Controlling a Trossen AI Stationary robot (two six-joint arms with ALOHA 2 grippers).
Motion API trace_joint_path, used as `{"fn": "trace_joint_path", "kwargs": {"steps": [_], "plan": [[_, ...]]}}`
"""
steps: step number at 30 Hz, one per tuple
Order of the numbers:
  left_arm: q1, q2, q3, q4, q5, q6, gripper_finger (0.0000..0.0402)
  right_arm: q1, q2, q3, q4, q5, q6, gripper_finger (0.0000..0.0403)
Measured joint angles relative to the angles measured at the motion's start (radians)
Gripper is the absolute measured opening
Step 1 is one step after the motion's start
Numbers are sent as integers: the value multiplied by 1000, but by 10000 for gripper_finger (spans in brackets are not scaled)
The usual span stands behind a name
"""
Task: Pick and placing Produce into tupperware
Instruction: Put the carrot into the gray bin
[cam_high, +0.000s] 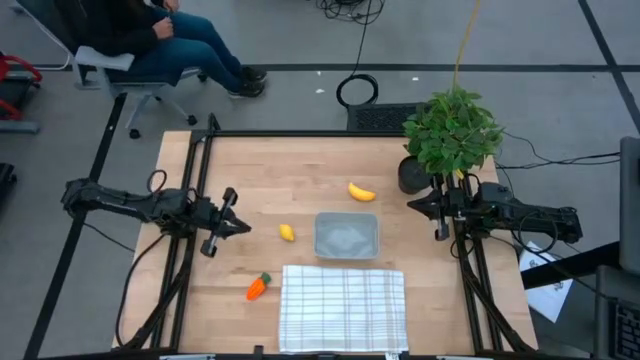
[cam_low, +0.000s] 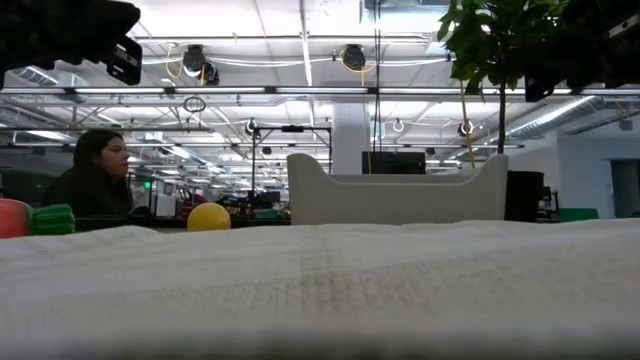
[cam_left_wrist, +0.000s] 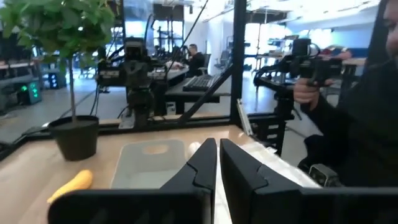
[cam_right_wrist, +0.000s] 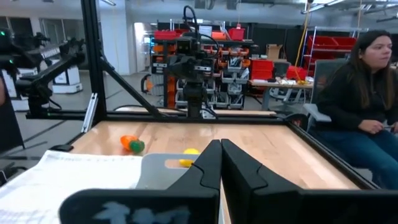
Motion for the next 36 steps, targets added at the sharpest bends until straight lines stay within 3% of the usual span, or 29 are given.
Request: {"fn": "trace_joint_path", "kwargs": {"steps": [13,28,36], "plan": [[-246,189,148,4,-299,173,26,0,5,0,-67,0,-40,0],[-594,431,152,96,-864,113,26,0,13,0,-36,0,-17,0],[-731,535,152,173,-1073,-111,26,0,40,0,-32,0,-16,0]]}}
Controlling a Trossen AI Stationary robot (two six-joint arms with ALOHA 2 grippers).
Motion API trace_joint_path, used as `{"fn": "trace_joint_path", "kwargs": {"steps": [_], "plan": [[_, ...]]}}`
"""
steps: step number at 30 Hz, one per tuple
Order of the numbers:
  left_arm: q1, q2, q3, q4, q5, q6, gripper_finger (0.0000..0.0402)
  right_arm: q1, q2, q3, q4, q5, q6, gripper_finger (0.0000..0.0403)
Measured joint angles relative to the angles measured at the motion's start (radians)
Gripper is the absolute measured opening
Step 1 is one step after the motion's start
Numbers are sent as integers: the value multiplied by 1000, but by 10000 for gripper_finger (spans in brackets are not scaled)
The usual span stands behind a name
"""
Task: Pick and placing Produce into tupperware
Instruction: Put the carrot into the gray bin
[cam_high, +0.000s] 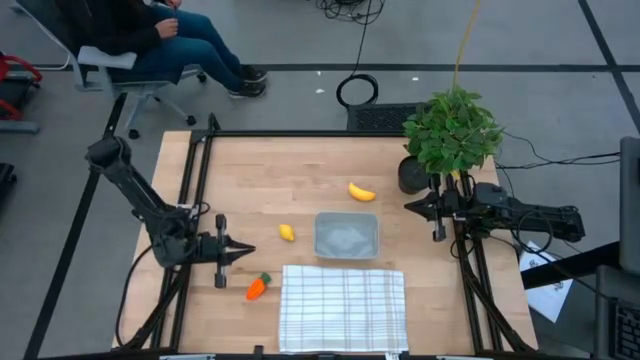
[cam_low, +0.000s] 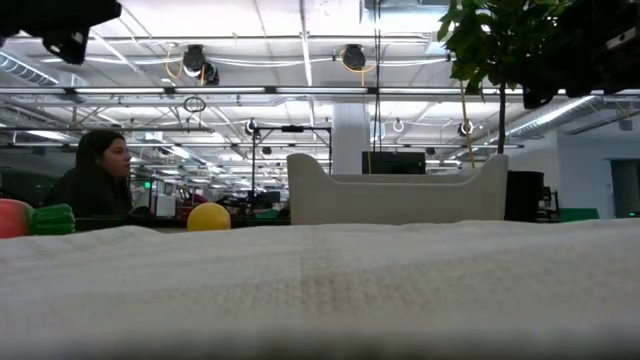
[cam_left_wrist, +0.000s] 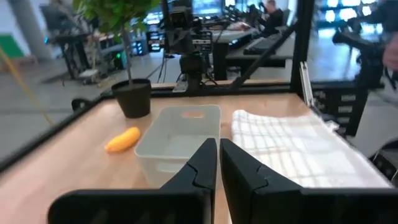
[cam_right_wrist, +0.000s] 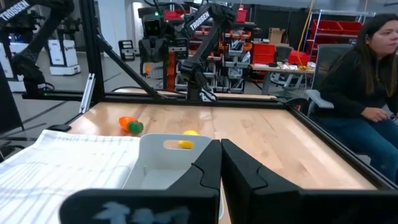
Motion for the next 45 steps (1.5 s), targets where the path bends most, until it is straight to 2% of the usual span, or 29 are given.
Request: {"fn": "trace_joint_path", "kwargs": {"steps": [5,10,14,18,22,27,31,36,41,45], "plan": [[-40,90,11,11,-52,-138,26,0,11,0,0,0,-2,0],[-77,198,124,-32,-58,-104,22,0,17,0,1,0,-10,0],[-109,268,275,-215,-98,-167,4,0,17,0,32,0,-3,0],[-126,330,413,-440,-144,-330,3,0,20,0,58,0,-2,0],[-135,383,509,-607,-133,-522,2,0,23,0,59,0,-2,0],[-131,436,624,-770,-49,-693,1,0,22,0,74,0,-2,0],[-103,456,729,-998,39,-884,1,0,22,0,82,0,-2,0],[-19,467,808,-1239,217,-1127,1,0,22,0,82,0,-2,0],[71,467,798,-1315,436,-1258,0,0,22,0,81,0,-2,0],[113,467,782,-1319,582,-1301,0,0,22,0,80,0,-2,0]]}}
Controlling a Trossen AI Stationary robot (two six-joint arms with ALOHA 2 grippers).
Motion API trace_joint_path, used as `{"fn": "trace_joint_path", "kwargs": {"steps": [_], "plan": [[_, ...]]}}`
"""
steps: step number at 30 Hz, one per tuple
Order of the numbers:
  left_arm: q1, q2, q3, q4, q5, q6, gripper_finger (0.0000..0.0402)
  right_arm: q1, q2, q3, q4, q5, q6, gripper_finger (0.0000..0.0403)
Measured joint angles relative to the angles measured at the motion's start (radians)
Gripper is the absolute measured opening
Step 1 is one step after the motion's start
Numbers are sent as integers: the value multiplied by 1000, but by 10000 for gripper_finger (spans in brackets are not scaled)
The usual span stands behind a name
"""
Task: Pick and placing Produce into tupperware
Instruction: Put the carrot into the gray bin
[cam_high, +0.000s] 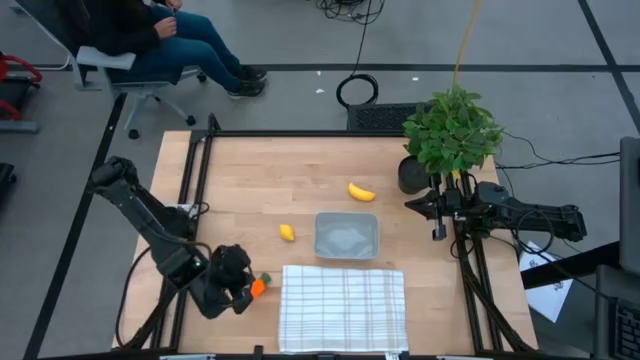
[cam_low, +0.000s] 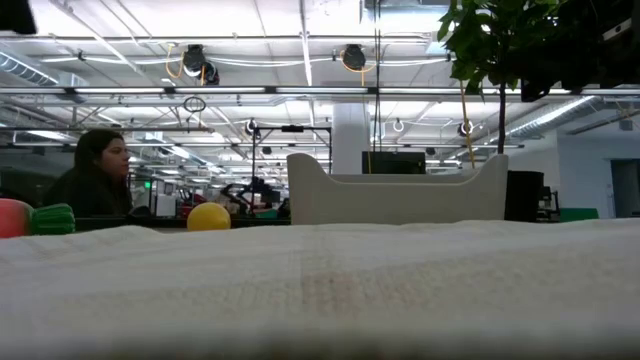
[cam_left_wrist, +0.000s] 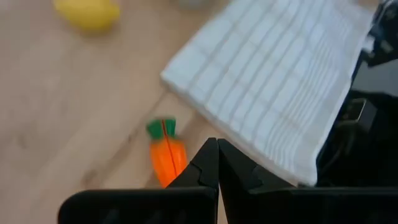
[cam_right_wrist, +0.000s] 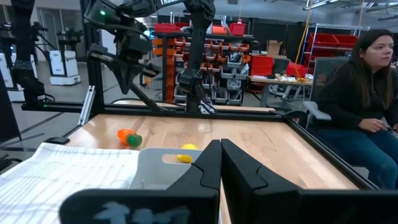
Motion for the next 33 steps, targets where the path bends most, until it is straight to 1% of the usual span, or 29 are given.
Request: {"fn": "trace_joint_path", "kwargs": {"steps": [4,5,8,10,11,15,17,20,24,30,33], "plan": [[26,0,-1,7,25,10,1,0,0,0,-2,0,-2,0],[30,0,-1,12,30,35,2,0,0,0,-5,0,-5,0],[36,18,-1,35,24,179,2,0,0,0,-7,0,-8,0],[34,41,-1,43,16,198,1,0,0,0,-7,0,-8,0],[34,53,-1,46,28,198,1,0,0,0,-7,0,-8,0],[56,103,-1,49,141,135,10,0,0,0,-7,0,-8,0],[66,123,-2,50,166,90,18,0,0,0,-8,0,-8,0],[84,146,-2,47,203,79,26,0,0,0,-7,0,-8,0],[104,156,-2,47,274,42,25,0,0,0,-6,0,-8,0],[103,157,-2,57,300,16,4,0,0,0,-1,0,-8,0],[104,157,-2,50,310,21,5,0,0,0,3,0,-6,0]]}}
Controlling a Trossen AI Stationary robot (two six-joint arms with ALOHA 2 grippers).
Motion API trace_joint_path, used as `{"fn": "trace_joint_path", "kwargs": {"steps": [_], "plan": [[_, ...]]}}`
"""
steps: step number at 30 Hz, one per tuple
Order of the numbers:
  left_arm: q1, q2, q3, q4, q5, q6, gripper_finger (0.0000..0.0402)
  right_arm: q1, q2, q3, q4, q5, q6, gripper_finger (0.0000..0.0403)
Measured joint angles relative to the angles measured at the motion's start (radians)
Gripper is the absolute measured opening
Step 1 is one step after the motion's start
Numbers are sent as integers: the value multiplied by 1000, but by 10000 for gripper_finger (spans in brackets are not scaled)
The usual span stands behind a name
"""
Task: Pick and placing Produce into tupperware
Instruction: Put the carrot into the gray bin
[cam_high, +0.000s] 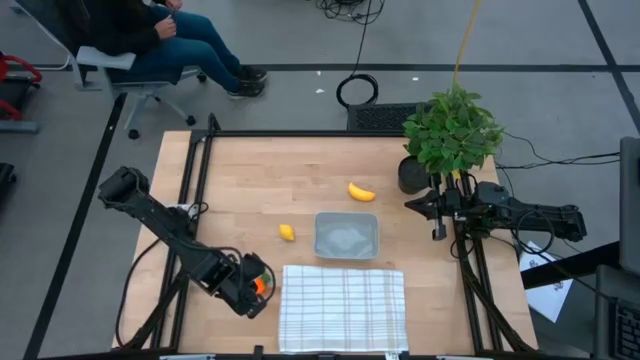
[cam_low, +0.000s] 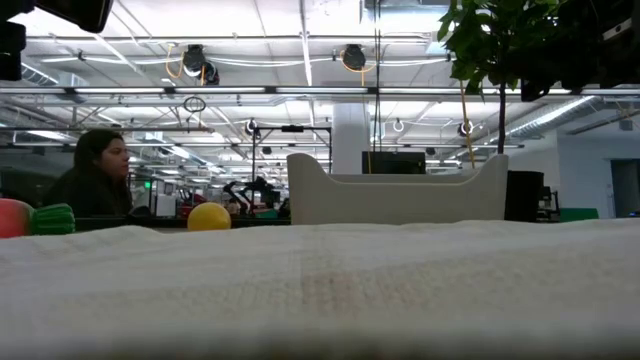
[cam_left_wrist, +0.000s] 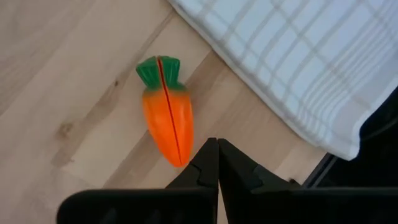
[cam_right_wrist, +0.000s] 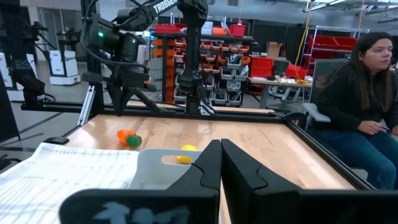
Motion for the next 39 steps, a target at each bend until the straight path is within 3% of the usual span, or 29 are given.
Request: {"fn": "trace_joint_path", "kwargs": {"steps": [8,24,31,39], "plan": [[0,0,0,-45,3,36,69,0,0,0,0,0,6,0],[44,16,-20,-23,10,14,283,0,0,0,-2,0,10,0],[53,63,-45,-11,48,28,327,0,0,0,-3,0,11,0],[56,117,-44,55,49,89,342,0,0,0,-3,0,11,0]]}}
